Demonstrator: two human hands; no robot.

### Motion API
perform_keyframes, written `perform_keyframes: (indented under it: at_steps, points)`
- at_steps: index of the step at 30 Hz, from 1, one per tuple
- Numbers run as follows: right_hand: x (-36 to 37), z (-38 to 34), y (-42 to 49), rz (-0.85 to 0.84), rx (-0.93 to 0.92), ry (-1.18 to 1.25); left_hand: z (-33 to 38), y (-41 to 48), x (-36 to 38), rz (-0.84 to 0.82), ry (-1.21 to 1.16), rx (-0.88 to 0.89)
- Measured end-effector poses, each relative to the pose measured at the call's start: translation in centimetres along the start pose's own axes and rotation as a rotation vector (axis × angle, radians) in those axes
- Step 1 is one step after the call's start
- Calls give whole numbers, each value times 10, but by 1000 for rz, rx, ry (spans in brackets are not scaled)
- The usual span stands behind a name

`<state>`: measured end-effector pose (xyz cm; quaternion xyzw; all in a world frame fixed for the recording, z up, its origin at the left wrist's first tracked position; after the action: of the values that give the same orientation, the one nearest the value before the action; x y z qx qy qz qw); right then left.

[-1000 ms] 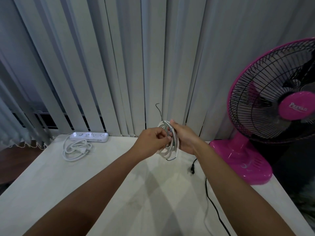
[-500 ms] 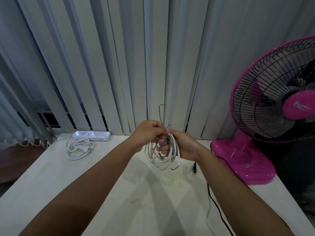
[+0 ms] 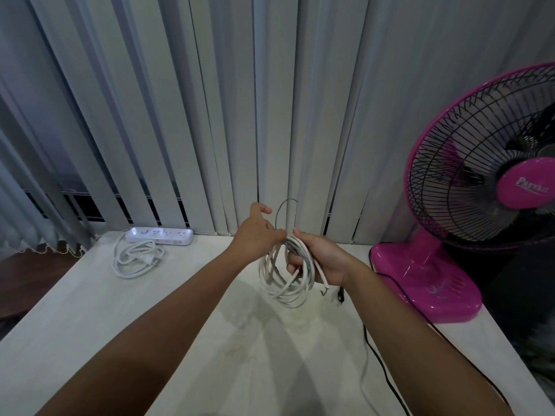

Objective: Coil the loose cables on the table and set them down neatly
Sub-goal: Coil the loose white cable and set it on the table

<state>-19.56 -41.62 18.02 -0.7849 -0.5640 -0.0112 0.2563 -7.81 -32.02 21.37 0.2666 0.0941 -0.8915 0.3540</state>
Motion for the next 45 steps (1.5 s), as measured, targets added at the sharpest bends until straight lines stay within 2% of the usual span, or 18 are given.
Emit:
perform_keyframes:
  at_steps: [4,7,10,13,17,21,29,40,45]
  points:
    - [-3,2,8,168,-4,7,-9,0,2,-26,-51,79]
    - [-9,1,6,134,54,89,-11,0,-3,-57,-27,198]
    - [-11,0,5,91,102,76,-13,-1,-4,-86,109,335]
    - [-12,-2,4,59,116,95,-17,-4,-2,-131,173,397]
    - [-17,-7,2,30,114,132,-22,-6,-7,-209,60,321]
    - [-24,-7,2,41,110,82,-21,-2,-15,-182,147,335]
    - [-19,2,2,-138,151,19,-20,-2,-5,-165,29,191]
    - [-30,4,-1,-115,121,73,-25,-5,-10,-382,-155,148]
    - [-28,4,-2,-111,131,24,-23,-2,-18,-422,-182,134]
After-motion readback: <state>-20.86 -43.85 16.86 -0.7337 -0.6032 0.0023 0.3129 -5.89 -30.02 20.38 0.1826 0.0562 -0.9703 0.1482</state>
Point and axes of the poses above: each hand's wrist, its own y-axis towards the middle knuckle, its own x-axis out of the palm, z = x × y, the point moved 2 cm from there along y, towards the middle knuckle
